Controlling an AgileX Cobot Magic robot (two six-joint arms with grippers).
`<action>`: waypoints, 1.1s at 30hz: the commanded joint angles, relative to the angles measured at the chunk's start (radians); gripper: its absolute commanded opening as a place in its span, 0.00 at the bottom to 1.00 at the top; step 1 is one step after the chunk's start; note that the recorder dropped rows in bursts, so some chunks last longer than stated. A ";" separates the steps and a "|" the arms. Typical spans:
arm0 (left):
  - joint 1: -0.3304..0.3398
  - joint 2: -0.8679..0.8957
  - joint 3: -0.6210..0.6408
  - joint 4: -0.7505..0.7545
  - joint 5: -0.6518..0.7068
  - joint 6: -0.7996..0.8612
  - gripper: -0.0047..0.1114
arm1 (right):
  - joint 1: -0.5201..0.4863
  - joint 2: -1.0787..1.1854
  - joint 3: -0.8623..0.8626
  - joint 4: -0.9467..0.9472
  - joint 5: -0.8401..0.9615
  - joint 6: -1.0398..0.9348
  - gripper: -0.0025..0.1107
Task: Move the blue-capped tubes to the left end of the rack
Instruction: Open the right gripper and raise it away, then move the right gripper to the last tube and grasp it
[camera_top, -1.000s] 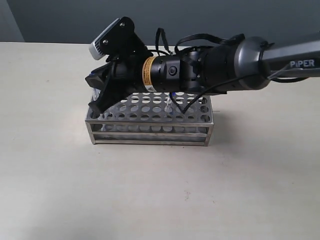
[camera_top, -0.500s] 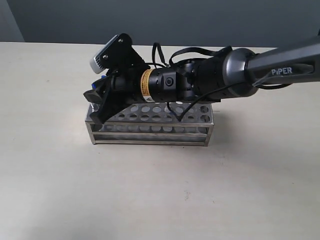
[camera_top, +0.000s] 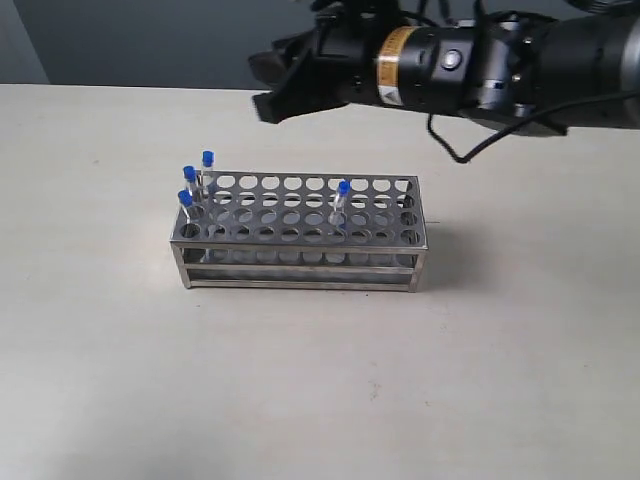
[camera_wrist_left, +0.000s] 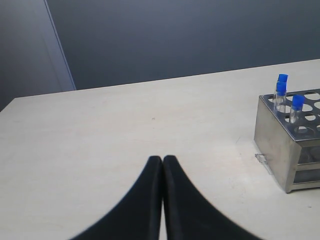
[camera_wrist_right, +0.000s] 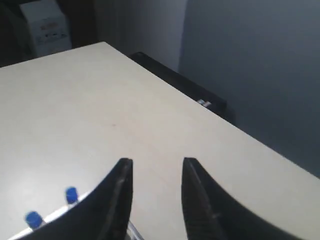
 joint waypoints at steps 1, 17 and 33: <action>-0.002 -0.005 -0.003 0.000 -0.002 0.000 0.05 | -0.122 -0.044 0.137 0.065 -0.128 -0.025 0.29; -0.002 -0.005 -0.003 0.000 -0.002 0.000 0.05 | -0.161 0.054 0.352 0.220 -0.414 -0.196 0.47; -0.002 -0.005 -0.003 0.000 -0.002 0.000 0.05 | -0.159 0.194 0.352 0.236 -0.407 -0.196 0.47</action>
